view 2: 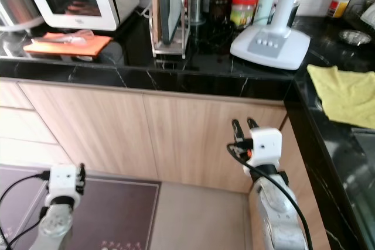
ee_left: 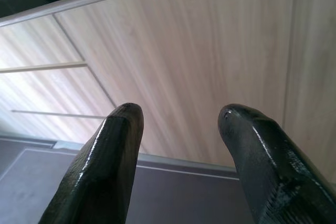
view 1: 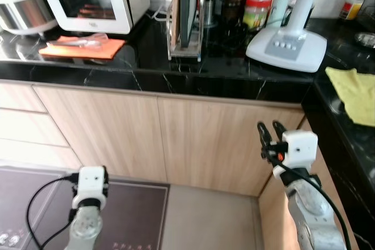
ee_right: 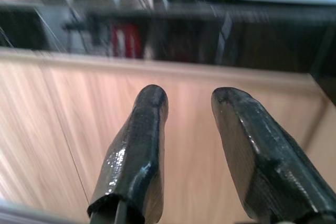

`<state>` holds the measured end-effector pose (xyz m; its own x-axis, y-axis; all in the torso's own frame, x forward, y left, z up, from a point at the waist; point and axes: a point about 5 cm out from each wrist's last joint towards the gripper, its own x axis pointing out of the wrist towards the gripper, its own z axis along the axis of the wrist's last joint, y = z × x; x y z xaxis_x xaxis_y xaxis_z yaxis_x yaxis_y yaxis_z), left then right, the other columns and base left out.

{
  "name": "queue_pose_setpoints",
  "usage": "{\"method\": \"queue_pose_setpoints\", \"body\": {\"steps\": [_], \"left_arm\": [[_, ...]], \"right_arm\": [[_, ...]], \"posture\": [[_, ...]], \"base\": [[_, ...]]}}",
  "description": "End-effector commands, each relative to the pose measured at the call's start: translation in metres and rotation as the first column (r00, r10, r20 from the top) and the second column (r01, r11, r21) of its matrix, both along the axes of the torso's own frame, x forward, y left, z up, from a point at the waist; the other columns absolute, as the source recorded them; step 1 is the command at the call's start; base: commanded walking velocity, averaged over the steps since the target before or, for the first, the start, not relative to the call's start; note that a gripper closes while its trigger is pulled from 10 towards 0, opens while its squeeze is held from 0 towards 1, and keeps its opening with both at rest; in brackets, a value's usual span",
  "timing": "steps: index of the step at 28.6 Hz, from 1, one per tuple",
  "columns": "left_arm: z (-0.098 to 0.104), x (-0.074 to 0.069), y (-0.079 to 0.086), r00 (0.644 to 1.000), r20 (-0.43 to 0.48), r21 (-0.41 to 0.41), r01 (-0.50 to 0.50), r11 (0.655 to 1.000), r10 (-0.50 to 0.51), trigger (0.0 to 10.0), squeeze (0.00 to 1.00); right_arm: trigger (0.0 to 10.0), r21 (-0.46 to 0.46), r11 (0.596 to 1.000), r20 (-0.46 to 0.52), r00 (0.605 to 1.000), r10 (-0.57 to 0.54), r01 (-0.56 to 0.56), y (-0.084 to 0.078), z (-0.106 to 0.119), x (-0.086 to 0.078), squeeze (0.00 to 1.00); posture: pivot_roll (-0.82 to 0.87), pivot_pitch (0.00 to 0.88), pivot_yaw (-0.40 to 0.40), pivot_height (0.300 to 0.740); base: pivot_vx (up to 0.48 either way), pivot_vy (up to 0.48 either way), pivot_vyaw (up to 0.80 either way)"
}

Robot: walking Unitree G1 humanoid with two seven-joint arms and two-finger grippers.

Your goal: Kitchen organization

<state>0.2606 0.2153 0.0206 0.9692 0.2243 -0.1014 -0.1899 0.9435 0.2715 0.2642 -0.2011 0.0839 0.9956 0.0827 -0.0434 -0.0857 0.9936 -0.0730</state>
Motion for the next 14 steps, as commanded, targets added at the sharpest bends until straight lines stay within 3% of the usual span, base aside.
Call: {"method": "queue_pose_setpoints", "body": {"steps": [1, 4, 6, 14], "left_arm": [[-0.004, -0.001, 0.005, 0.999, -0.036, 0.0, -0.013, 1.0, 0.013, 10.0, 0.0], [-0.006, -0.001, 0.008, 0.999, -0.052, 0.0, -0.01, 1.0, 0.009, 10.0, 0.0], [-0.007, 0.0, 0.01, 0.998, -0.068, -0.004, -0.005, 1.0, 0.005, 10.0, 0.0], [-0.011, -0.001, 0.011, 0.996, -0.083, -0.005, -0.01, 1.0, 0.009, 10.0, 0.0]], "right_arm": [[10.0, 0.005, 1.0, -0.028, 1.0, 0.001, -0.001, 0.0, -0.006, 0.0, 0.0], [10.0, 0.011, 1.0, -0.096, 0.995, -0.027, 0.028, -0.005, -0.022, -0.004, 0.0], [10.0, 0.013, 1.0, -0.178, 0.984, -0.024, 0.026, -0.008, -0.042, -0.01, 0.0], [10.0, 0.005, 0.999, -0.319, 0.947, -0.038, 0.042, -0.011, -0.078, -0.024, 0.0]], "posture": [[-0.11, 0.0, 0.004, 0.74], [-0.11, 0.0, 0.003, 0.74], [-0.11, 0.0, 0.003, 0.74], [-0.11, 0.0, 0.001, 0.74]], "base": [[0.0, 0.0, 0.0], [0.0, 0.167, 0.0], [0.0, 0.48, 0.0], [0.0, 0.48, 0.0]]}}
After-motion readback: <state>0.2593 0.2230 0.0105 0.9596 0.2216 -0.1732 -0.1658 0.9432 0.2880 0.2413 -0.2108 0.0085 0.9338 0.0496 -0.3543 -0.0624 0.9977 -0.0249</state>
